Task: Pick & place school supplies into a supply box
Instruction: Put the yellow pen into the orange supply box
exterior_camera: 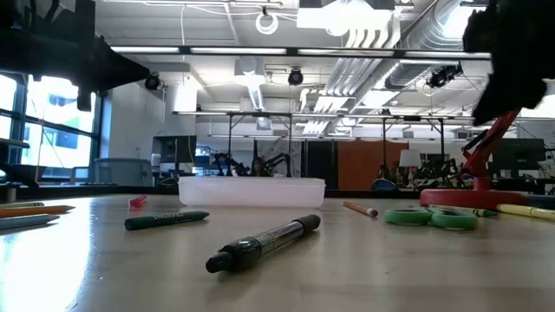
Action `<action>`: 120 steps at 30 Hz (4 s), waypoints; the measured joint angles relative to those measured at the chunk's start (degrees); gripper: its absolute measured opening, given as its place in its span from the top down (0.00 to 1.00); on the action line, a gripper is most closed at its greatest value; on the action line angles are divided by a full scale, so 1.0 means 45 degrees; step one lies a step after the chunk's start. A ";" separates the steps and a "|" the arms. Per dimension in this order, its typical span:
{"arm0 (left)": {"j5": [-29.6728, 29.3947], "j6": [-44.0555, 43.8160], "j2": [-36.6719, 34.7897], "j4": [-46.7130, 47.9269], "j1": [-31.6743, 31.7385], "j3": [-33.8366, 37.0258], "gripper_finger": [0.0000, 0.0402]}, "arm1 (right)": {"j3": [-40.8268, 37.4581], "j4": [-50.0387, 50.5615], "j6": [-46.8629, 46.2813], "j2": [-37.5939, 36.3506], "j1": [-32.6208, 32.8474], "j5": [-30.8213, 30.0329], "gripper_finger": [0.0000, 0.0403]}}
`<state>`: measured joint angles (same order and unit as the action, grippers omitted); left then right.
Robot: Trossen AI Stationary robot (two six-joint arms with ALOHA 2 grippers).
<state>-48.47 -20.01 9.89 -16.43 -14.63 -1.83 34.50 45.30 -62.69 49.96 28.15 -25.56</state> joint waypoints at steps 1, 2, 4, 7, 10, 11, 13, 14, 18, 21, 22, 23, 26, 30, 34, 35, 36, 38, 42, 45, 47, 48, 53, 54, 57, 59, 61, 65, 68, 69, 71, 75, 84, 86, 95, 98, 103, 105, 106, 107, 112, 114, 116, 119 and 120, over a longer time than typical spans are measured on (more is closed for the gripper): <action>0.0000 -0.0005 0.0000 0.0003 0.0000 0.0000 0.86 | 0.0024 0.0092 -0.0840 0.0247 0.0093 0.0712 0.78; 0.0002 -0.0005 0.0000 0.0005 0.0000 0.0000 0.86 | 0.0019 0.0215 -0.1569 0.0475 0.0166 0.1440 0.78; 0.0005 -0.0005 0.0000 0.0005 0.0000 0.0000 0.86 | -0.0059 0.0483 -0.3107 0.0994 0.0290 0.2569 0.78; 0.0005 -0.0005 0.0000 0.0004 0.0000 0.0000 0.86 | -0.0133 0.1039 -0.5354 0.1819 0.0344 0.3713 0.78; -0.0015 0.0015 0.0000 -0.0015 0.0000 0.0000 0.86 | -0.0141 0.1346 -0.7057 0.2776 0.0329 0.4418 0.78; -0.0066 0.0016 0.0000 -0.0015 0.0000 0.0000 0.86 | -0.0141 0.1395 -0.7366 0.3098 0.0329 0.4546 0.78; -0.0103 0.0039 0.0000 -0.0015 0.0000 0.0000 0.86 | -0.0141 0.1412 -0.7860 0.3686 0.0329 0.4579 0.78; -0.0116 0.0039 0.0000 -0.0015 0.0000 0.0000 0.86 | -0.0141 0.1404 -0.8103 0.3938 0.0329 0.4556 0.78; -0.0345 0.0044 0.0000 -0.0015 0.0000 0.0000 0.86 | -0.0141 0.1342 -0.9225 0.4682 0.0243 0.4361 0.78; -0.0716 0.0047 0.0000 -0.0015 0.0000 0.0000 0.86 | -0.0141 0.1079 -0.9498 0.4962 -0.0038 0.4361 0.78; -0.0805 0.0044 0.0000 -0.0015 0.0000 0.0000 0.86 | -0.0141 0.0944 -0.9490 0.5013 -0.0165 0.4363 0.78; -0.0901 0.0044 0.0000 -0.0017 0.0000 0.0000 0.86 | -0.0141 0.0818 -0.9463 0.5038 -0.0296 0.4365 0.78; -0.0952 0.0083 0.0000 -0.0019 0.0000 0.0000 0.86 | -0.0141 0.0560 -0.9449 0.5050 -0.0744 0.4293 0.78; -0.1039 0.0419 0.0000 -0.0026 0.0000 0.0000 0.86 | -0.0141 0.0264 -0.9310 0.5050 -0.1428 0.4124 0.78; -0.1044 0.0739 0.0000 -0.0029 0.0000 0.0000 0.86 | -0.0141 0.0283 -0.9283 0.5050 -0.1937 0.4086 0.78; -0.1049 0.0818 0.0000 -0.0029 0.0000 0.0000 0.86 | -0.0141 0.0323 -0.9279 0.5050 -0.2043 0.4083 0.78; -0.1047 0.0845 0.0000 -0.0029 0.0000 0.0000 0.86 | -0.0141 0.0410 -0.9281 0.5050 -0.2136 0.4093 0.78; -0.1049 0.0860 0.0000 -0.0029 0.0000 0.0000 0.86 | -0.0141 0.0563 -0.9294 0.5050 -0.2255 0.4128 0.78; -0.1059 0.1045 0.0000 -0.0029 0.0000 0.0000 0.86 | -0.0141 0.0639 -0.9323 0.5050 -0.2395 0.3829 0.78; -0.1059 0.1181 0.0000 -0.0029 0.0000 0.0000 0.86 | -0.0136 0.0670 -0.9337 0.5051 -0.2583 0.3436 0.78; -0.1061 0.1175 0.0000 -0.0029 0.0000 0.0000 0.86 | -0.0136 0.0783 -0.9323 0.5100 -0.2703 0.3247 0.78; -0.1059 0.1173 0.0000 -0.0029 0.0000 0.0000 0.86 | -0.0136 0.0889 -0.9323 0.5158 -0.2770 0.3219 0.78; -0.0786 0.1161 0.0000 0.0000 0.0000 0.0000 0.86 | -0.0136 0.1332 -0.9325 0.5922 -0.2930 0.3245 0.78; -0.0707 0.1161 0.0000 0.0000 0.0000 0.0000 0.86 | -0.0136 0.1266 -0.9357 0.6140 -0.2930 0.3254 0.78; -0.0559 0.1154 -0.0005 0.0068 0.0000 0.0000 0.86 | -0.0076 0.0851 -0.9396 0.6878 -0.2930 0.3235 0.78; -0.0408 0.1151 -0.0003 0.0108 0.0000 0.0000 0.86 | -0.0061 0.0663 -0.9404 0.7342 -0.2920 0.3173 0.78; -0.0355 0.1151 -0.0005 0.0237 0.0000 0.0000 0.86 | -0.0061 0.0480 -0.9464 0.7840 -0.2913 0.3054 0.78; -0.0341 0.1050 -0.0005 0.0530 0.0000 0.0005 0.86 | 0.0083 0.0412 -0.9612 0.8691 -0.2862 0.2532 0.78; -0.0338 0.0926 -0.0005 0.0940 0.0000 0.0005 0.86 | 0.0131 0.0388 -0.9784 0.9010 -0.2684 0.2149 0.78; -0.0324 0.0791 -0.0005 0.1093 0.0000 0.0005 0.86 | 0.0131 0.0380 -0.9784 0.9048 -0.2570 0.1994 0.78; -0.0314 0.0422 -0.0005 0.1487 0.0000 0.0005 0.86 | 0.0153 0.0402 -0.9784 0.9061 -0.2260 0.1779 0.78; -0.0182 -0.0445 -0.0005 0.2340 0.0000 0.0005 0.86 | 0.0204 0.0572 -0.9776 0.9148 -0.1593 0.1559 0.78; 0.0019 -0.1339 -0.0005 0.2935 0.0000 0.0005 0.86 | 0.0092 0.0731 -0.9021 0.9256 0.1013 0.0450 0.78; 0.0019 -0.1341 -0.0005 0.2927 0.0000 0.0005 0.86 | 0.0021 0.0561 -0.8673 0.9264 0.1534 -0.0175 0.78; 0.0015 -0.1671 -0.0005 0.2876 0.0000 0.0005 0.86 | -0.1499 -0.1714 -0.7116 0.9183 0.2124 -0.2396 0.78; -0.0025 -0.1676 -0.0005 0.2835 0.0000 0.0005 0.86 | -0.2518 -0.4239 -0.5863 0.9203 0.2216 -0.4157 0.78; -0.0029 -0.1708 -0.0005 0.2813 0.0000 0.0005 0.86 | -0.4683 -0.8691 -0.4645 0.9210 0.2738 -0.6151 0.78; -0.0033 -0.1795 -0.0005 0.2812 0.0000 0.0005 0.86 | -0.5577 -1.0640 -0.4205 0.9222 0.3017 -0.6695 0.78; -0.0037 -0.1897 -0.0005 0.2812 0.0000 0.0005 0.86 | -0.5963 -1.1549 -0.3883 0.9231 0.3127 -0.6890 0.78; -0.0093 -0.1952 -0.0005 0.2812 0.0000 0.0005 0.86 | -0.6300 -1.2364 -0.3552 0.9240 0.3201 -0.7020 0.79; -0.0141 -0.1987 -0.0005 0.2812 0.0000 0.0005 0.86 | -0.6975 -1.3830 -0.1618 0.9246 0.3311 -0.7042 0.85; -0.0151 -0.1987 -0.0005 0.2812 0.0000 0.0005 0.86 | -0.7032 -1.3833 -0.1228 0.9242 0.3316 -0.7025 0.88; -0.0170 -0.1987 -0.0005 0.2812 0.0000 0.0005 0.86 | -0.7024 -1.3825 -0.1036 0.9242 0.3316 -0.7025 0.90; -0.0170 -0.1987 -0.0005 0.2816 0.0000 0.0005 0.86 | -0.6841 -1.3698 -0.0814 0.9242 0.3311 -0.7040 0.91; -0.0181 -0.1987 -0.0005 0.2812 0.0000 0.0005 0.86 | -0.6711 -1.3677 -0.0717 0.9244 0.3311 -0.7079 0.91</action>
<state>-49.28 -28.95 9.87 -3.77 -14.63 -1.80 4.30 -16.24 -65.91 91.56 43.05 -57.41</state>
